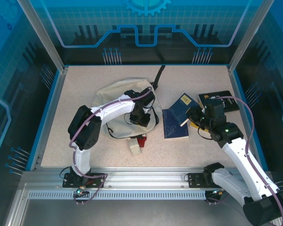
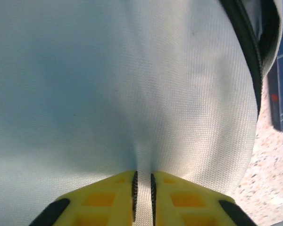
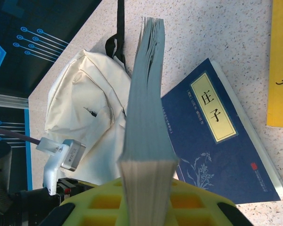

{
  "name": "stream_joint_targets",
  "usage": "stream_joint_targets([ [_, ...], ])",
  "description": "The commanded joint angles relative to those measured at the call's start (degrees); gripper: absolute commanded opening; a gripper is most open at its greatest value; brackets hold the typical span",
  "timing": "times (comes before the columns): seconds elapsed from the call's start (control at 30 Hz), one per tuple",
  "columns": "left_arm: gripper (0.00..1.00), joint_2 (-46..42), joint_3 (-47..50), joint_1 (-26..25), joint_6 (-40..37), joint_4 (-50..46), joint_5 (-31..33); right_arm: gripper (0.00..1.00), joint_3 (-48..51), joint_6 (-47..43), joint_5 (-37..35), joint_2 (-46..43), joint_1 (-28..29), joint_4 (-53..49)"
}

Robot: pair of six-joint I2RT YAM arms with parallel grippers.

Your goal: Pack the student bag

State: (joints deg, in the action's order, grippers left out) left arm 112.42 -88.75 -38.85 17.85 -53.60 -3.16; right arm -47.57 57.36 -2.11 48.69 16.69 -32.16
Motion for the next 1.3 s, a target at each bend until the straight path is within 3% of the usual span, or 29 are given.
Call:
stream_joint_targets([
  [0.0, 0.06, -0.9, -2.5, -0.1, -0.6, -2.7, 3.1, 0.15, 0.5, -0.2, 0.5, -1.4, -0.7, 0.9],
  [0.07, 0.01, -1.3, -3.1, -0.1, -0.8, -3.0, 3.5, 0.15, 0.5, -0.1, 0.4, -1.6, -0.8, 0.7],
  [0.2, 0.00, -3.2, -2.6, -0.3, -1.8, -2.5, 2.3, 0.15, 0.6, 0.0, 0.3, -1.9, -0.8, 0.5],
  [0.27, 0.26, -4.5, -2.0, -1.3, -4.1, -2.2, 1.7, 0.15, 0.7, 0.1, 0.4, -1.9, -0.8, 0.6],
  [0.37, 0.49, -5.7, -1.1, -3.4, -7.5, -3.0, 2.2, 0.15, 0.9, 0.2, 0.4, -1.9, -0.8, 0.7],
  [0.57, 0.65, -5.7, 1.3, -7.4, -12.8, -4.3, 5.5, 0.15, 1.2, 0.8, -0.7, -2.4, -1.0, -0.1],
  [0.93, 0.79, 0.9, 0.9, -9.6, -15.6, -6.7, 15.2, 0.15, 1.5, 1.8, -0.6, -3.4, -2.0, -0.4],
  [1.1, 0.78, 2.2, -0.5, -9.6, -15.3, -6.6, 20.0, 0.15, 1.2, 1.8, -0.5, -3.5, -2.1, -0.5],
  [1.27, 0.75, 0.7, -2.5, -9.5, -16.2, -7.1, 20.0, 0.15, 1.2, 1.8, -0.4, -3.4, -2.1, -0.4],
])
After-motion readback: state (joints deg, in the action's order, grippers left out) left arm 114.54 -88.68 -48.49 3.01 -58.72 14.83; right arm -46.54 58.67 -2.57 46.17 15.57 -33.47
